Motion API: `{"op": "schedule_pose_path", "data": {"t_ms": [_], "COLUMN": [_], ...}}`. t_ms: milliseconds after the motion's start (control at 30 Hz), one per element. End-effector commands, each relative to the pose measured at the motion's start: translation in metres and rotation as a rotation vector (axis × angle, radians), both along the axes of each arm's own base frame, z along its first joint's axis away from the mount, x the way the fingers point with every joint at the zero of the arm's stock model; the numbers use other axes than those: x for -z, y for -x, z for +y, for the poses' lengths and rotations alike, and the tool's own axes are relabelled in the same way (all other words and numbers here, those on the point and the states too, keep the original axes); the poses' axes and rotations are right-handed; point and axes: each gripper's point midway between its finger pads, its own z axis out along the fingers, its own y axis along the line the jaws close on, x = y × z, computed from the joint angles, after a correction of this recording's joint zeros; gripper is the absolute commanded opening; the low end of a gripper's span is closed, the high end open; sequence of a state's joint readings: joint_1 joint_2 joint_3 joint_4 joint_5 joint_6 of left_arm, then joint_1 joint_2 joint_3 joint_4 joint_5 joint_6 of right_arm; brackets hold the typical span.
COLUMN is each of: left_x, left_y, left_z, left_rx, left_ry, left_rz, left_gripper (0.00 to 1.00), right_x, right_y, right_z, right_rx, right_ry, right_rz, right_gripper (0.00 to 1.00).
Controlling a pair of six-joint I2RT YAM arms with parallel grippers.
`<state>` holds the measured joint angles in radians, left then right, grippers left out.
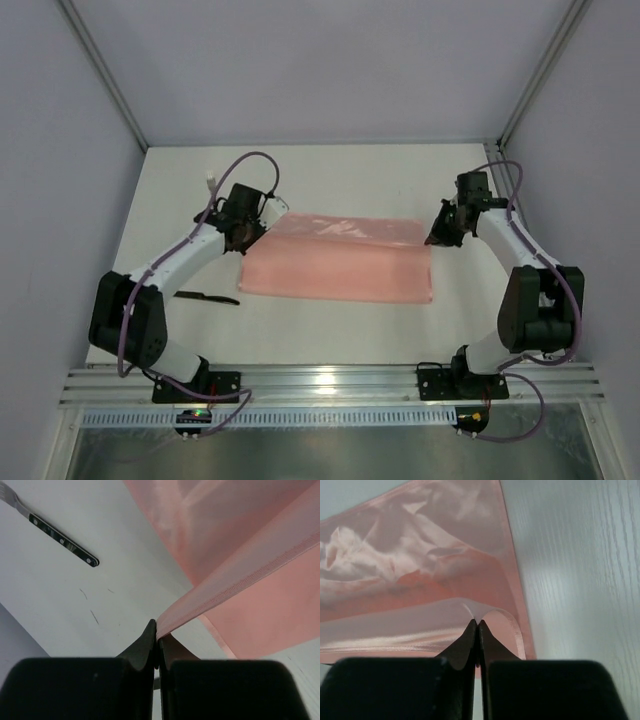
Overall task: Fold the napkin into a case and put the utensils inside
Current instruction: Fold and flatten the napkin at the center of the board.
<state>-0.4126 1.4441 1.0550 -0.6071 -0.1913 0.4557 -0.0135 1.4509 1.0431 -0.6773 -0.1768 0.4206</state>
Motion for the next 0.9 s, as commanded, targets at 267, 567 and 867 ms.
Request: {"op": "schedule_pose_path", "data": {"t_ms": [267,567,867], "left_x": [0.02,0.065,0.069], "left_y": [-0.082,-0.072,-0.077], "left_z": [0.012,0.008,0.001], "left_rx": [-0.11,-0.091,-0.101], "left_ry": [0.009,0.036,0.068], "left_rz": [-0.05,0.085,0.085], "left_gripper": [0.0,0.0,0.0], "right_x": [0.026,0.055,0.047], "right_y": [-0.105,-0.101,-0.07], "right_z": [0.003,0.022,0.003], "right_rx": [0.009,-0.001,0.037], "right_ry": [-0.059,-0.04,0.053], "right_rz": [-0.043,0.0,-0.007], "right_gripper": [0.04,0.04,0.04]}}
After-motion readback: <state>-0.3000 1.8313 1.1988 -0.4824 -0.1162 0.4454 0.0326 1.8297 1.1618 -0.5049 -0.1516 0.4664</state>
